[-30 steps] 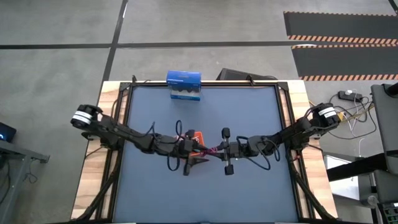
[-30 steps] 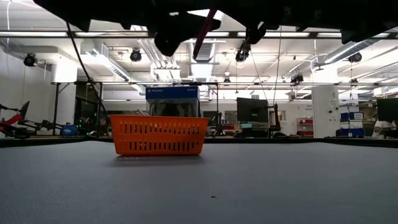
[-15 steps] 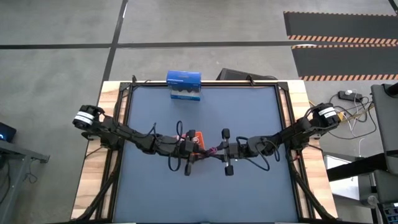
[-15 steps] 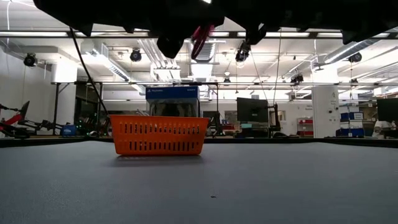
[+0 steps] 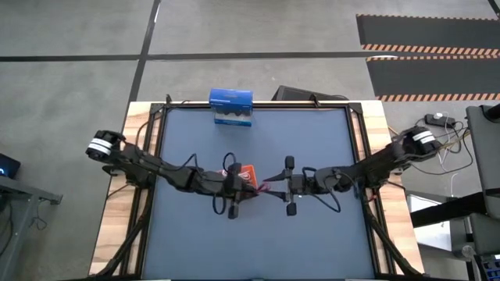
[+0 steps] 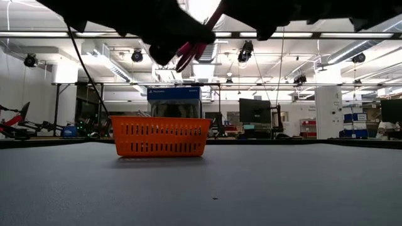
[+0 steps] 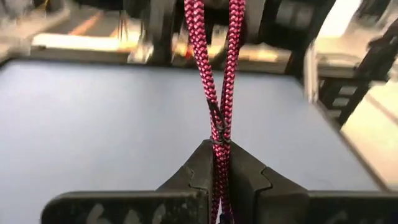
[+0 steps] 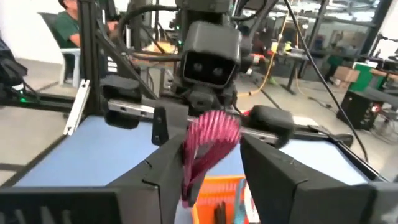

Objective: Pick and place USB-C Cables
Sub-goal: Put the red charger cable into the orange bin

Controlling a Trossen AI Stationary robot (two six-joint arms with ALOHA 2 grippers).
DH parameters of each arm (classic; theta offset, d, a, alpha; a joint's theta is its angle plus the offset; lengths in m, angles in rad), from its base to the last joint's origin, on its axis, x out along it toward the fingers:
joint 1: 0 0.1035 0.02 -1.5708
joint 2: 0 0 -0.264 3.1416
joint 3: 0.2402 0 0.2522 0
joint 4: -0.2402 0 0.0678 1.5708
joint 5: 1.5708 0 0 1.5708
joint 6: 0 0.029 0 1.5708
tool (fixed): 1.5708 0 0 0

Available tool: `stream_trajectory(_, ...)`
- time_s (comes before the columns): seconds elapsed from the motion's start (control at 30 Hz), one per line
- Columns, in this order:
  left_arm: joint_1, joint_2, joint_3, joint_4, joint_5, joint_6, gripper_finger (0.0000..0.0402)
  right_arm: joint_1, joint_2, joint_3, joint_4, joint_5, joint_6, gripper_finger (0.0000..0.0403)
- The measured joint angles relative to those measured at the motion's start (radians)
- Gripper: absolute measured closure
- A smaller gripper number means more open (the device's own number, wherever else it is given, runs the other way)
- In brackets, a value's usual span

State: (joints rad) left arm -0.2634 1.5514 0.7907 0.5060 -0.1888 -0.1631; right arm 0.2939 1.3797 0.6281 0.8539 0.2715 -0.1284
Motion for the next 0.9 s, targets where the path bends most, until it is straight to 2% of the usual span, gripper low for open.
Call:
stream_trajectory(0.1,0.001,-0.033,0.018,-0.149,-0.01,-0.031,0.0392,0.0,-0.076,0.0,-0.121,0.028,0.006,0.0245)
stream_trajectory(0.23,0.002,-0.065,0.075,-0.443,-0.029,-0.097,0.0393,0.0,-0.189,0.0,-0.272,0.052,0.024,0.0245)
stream_trajectory(0.4,0.01,-0.063,0.231,-0.897,-0.033,-0.179,0.0394,0.0,-0.329,0.0,-0.376,0.073,0.001,0.0253)
stream_trajectory(0.5,0.015,-0.044,0.324,-1.106,-0.032,-0.199,0.0394,0.0,-0.406,0.0,-0.425,0.074,-0.034,0.0258)
stream_trajectory(0.73,0.019,-0.007,0.48,-1.362,-0.017,-0.166,0.0395,0.0,-0.531,0.0,-0.463,0.074,-0.092,0.0269)
stream_trajectory(0.9,0.021,0.015,0.518,-1.396,-0.013,-0.142,0.0395,0.0,-0.562,0.0,-0.535,0.073,-0.09,0.0274)
